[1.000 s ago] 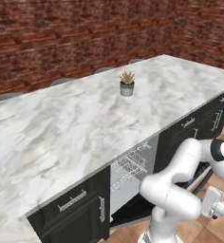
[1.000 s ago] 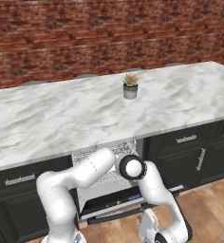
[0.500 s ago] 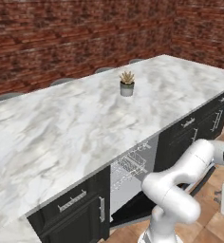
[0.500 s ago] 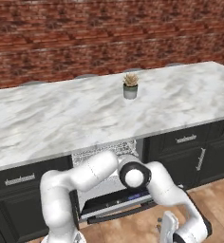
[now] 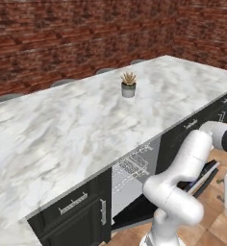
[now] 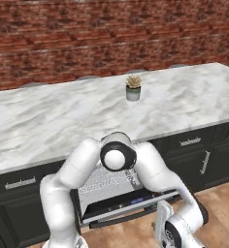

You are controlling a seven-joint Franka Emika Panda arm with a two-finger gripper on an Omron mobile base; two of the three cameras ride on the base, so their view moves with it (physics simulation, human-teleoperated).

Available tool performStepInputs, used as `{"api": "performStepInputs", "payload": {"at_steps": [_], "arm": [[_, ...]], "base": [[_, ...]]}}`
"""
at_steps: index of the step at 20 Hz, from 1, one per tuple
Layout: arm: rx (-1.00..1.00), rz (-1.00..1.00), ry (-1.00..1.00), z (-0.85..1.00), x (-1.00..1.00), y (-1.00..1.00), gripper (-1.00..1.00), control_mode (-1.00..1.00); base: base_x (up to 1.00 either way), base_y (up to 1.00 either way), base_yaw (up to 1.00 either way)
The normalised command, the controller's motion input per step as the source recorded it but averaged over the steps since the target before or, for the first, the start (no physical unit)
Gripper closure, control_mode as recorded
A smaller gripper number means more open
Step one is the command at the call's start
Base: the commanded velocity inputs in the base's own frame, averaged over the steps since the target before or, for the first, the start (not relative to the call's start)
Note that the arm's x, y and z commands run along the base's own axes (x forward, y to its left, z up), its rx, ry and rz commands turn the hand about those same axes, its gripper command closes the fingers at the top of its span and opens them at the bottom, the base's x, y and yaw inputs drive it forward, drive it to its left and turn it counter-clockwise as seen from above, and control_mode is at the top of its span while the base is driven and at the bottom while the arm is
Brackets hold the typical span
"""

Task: Open the dishwasher door and pull out the top rack.

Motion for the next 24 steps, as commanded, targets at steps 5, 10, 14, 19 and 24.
{"api": "performStepInputs", "payload": {"at_steps": [5, 10, 14, 19, 24], "arm": [[-0.03, -0.14, 0.32, 1.0, -0.06, 1.0, -1.0, -1.0], [-0.03, -0.23, 0.43, 1.0, 0.0, 0.66, -1.0, -1.0], [-0.01, -0.16, 0.45, 0.82, 0.22, 0.4, -1.0, -1.0], [0.03, -0.03, 0.55, 0.34, 0.51, 0.24, -1.0, -1.0], [0.08, -0.02, 0.61, 0.22, 0.53, 0.07, -1.0, -1.0]], "base": [[0.0, 0.0, 0.0], [0.0, 0.0, 0.0], [0.0, 0.0, 0.0], [0.0, 0.0, 0.0], [0.0, 0.0, 0.0]]}}
